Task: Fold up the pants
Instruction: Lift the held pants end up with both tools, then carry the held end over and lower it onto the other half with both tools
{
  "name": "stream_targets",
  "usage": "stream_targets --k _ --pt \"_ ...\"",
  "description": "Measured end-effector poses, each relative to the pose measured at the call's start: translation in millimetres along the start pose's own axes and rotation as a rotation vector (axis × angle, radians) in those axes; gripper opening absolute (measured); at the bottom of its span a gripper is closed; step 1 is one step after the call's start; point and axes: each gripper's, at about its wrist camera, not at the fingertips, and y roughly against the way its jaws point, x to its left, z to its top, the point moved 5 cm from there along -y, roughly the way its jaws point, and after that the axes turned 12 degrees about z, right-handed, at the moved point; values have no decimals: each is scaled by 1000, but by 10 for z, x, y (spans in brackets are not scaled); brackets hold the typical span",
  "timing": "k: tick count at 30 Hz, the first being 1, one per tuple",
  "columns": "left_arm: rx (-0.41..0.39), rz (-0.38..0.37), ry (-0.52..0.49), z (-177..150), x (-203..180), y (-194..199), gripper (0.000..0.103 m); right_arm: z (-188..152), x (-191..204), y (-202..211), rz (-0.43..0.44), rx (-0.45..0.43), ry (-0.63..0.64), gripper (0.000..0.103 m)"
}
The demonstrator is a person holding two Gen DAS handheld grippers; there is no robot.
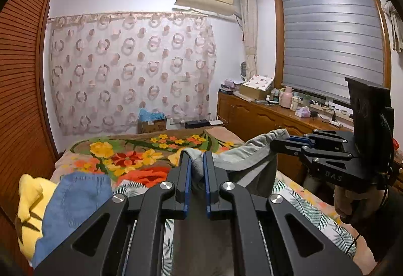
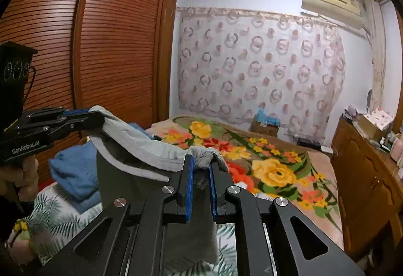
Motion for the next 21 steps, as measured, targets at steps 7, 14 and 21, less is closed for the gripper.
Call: stream_targets --k 7,14,21 --pt "2 19 -8 102 25 -58 10 99 69 -20 2 -18 14 11" --pt "72 5 -17 -351 -69 118 10 -314 221 -61 9 64 -12 11" --pt "110 -16 -24 -737 -190 496 10 -561 520 155 10 123 -53 11"
